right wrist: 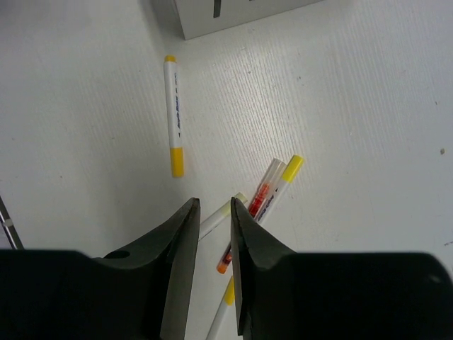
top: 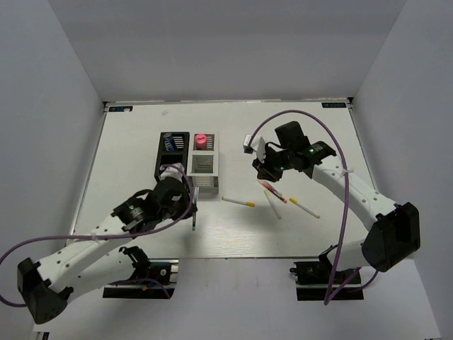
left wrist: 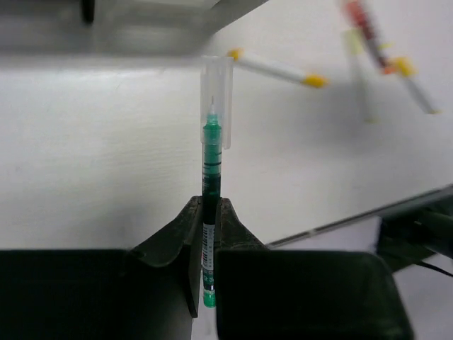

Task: Sort the stationery into containers
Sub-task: Pick up the pen from the center of the board, then place the pen in the storage box.

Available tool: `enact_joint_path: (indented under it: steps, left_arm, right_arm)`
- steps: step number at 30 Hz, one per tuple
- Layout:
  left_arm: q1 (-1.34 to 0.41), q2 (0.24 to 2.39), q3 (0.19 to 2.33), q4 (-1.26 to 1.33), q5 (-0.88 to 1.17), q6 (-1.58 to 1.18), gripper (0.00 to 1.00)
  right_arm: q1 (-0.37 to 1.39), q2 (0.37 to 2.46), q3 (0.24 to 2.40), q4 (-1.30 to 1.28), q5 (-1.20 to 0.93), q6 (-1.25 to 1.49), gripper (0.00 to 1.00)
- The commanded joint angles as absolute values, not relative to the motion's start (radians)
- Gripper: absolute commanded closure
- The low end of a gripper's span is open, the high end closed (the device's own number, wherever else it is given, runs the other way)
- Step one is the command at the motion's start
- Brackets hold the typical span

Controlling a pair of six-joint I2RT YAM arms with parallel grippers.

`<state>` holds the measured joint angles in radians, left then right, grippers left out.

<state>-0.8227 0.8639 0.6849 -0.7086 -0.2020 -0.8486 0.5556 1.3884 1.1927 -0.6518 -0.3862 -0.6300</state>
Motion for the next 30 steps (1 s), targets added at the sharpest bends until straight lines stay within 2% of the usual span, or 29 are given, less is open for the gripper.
enact_joint_path:
  steps: [1,6,15,22,26,30]
  left_arm:
    - [-0.828,0.813,0.840,-0.776,-0.161,-0.686,1.00]
    - [-0.804,0.813,0.959,-0.694,-0.346,-0.686,1.00]
    - [-0.781,1.037,1.020,-0.575,-0.894,-0.706,1.00]
    - [-0.686,1.117,1.043,-0.512,-1.034,-0.663,1.00]
    - [-0.629,1.143,1.000,-0.367,-0.994,-0.546,1.00]
    - [-0.597,1.259,1.009,-0.367,-0.983,-0.548,1.00]
  right_arm:
    - [0.542,1.359,1.180,-0.612,-0.425,-0.595,0.70]
    - [0.520,1.345,1.151,-0.589,-0.431,-0.583,0.70]
    - [0.500,1.307,1.117,-0.581,-0.433,-0.586,0.70]
    - [0.494,1.299,1.082,-0.557,-0.440,-0.581,0.70]
    - [0.489,1.295,1.071,-0.545,-0.449,-0.580,0.70]
    - [0.489,1.298,1.066,-0.541,-0.456,-0.574,0.70]
